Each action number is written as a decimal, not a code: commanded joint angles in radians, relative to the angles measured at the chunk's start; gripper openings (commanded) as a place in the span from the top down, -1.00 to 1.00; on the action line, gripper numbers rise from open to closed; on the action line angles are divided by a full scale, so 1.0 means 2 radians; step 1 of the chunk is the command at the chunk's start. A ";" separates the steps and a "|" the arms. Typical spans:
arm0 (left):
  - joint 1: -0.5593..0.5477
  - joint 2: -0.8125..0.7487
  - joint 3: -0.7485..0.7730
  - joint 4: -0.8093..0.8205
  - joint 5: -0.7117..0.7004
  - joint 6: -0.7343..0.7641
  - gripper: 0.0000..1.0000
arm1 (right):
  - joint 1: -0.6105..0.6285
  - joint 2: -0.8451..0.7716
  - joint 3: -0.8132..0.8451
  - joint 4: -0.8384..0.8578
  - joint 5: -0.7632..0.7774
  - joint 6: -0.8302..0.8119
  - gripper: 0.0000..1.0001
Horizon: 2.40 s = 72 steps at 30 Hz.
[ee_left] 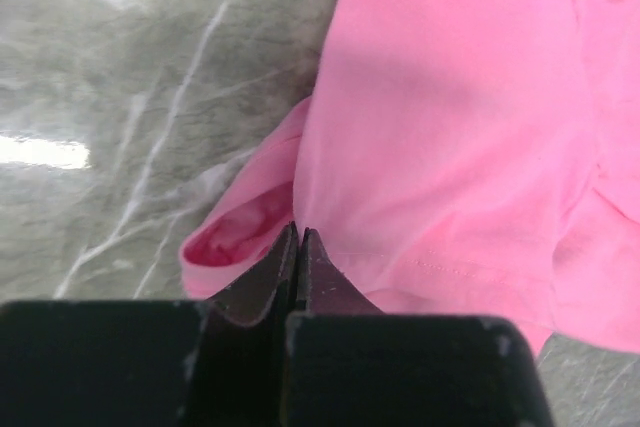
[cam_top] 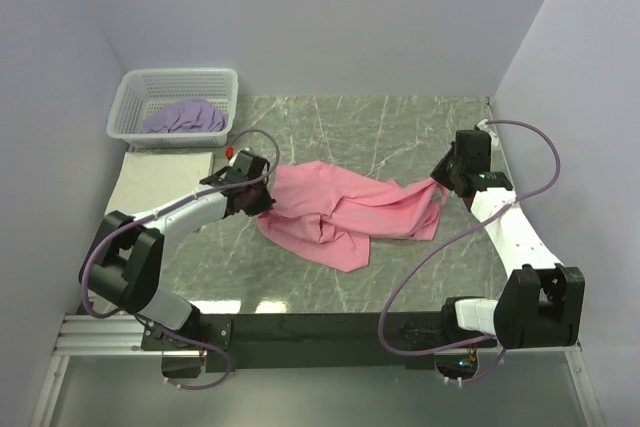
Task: Fold and stack the t-shirts
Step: Flatten the tshirt out
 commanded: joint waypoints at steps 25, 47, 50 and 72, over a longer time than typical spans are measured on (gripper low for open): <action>0.148 -0.098 0.529 -0.055 -0.037 0.173 0.99 | -0.003 -0.055 0.323 -0.016 0.079 -0.123 1.00; 0.148 -0.283 0.588 -0.088 -0.027 0.269 0.99 | -0.003 -0.309 0.289 -0.002 -0.021 -0.266 1.00; 0.148 -0.251 0.554 -0.077 -0.011 0.269 0.99 | -0.003 -0.280 0.279 -0.021 -0.057 -0.262 1.00; 0.143 0.276 0.445 0.078 0.043 0.289 0.96 | -0.003 0.229 0.148 0.145 -0.025 -0.215 1.00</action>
